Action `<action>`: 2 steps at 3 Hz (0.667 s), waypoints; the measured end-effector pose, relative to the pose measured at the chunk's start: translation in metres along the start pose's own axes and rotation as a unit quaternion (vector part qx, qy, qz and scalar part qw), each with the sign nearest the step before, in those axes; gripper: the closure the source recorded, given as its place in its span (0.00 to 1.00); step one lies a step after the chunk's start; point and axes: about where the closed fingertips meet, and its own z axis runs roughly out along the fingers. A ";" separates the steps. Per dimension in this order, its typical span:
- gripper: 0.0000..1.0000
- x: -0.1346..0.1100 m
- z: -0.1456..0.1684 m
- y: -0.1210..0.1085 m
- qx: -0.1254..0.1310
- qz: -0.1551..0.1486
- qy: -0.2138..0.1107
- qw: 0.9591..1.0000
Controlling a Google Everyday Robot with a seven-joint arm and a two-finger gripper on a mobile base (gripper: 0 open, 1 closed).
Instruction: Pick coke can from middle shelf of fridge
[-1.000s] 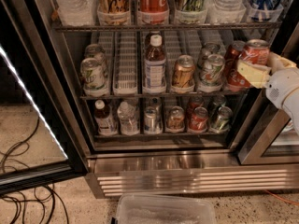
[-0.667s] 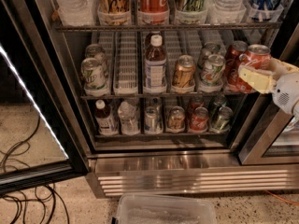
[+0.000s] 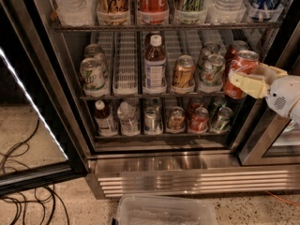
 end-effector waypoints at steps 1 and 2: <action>1.00 0.002 0.001 0.012 -0.017 -0.004 0.008 1.000; 1.00 0.012 -0.004 0.051 -0.067 0.014 0.021 0.997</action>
Offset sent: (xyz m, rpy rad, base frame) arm -0.0538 0.0866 -0.0289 0.0413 0.1149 0.2674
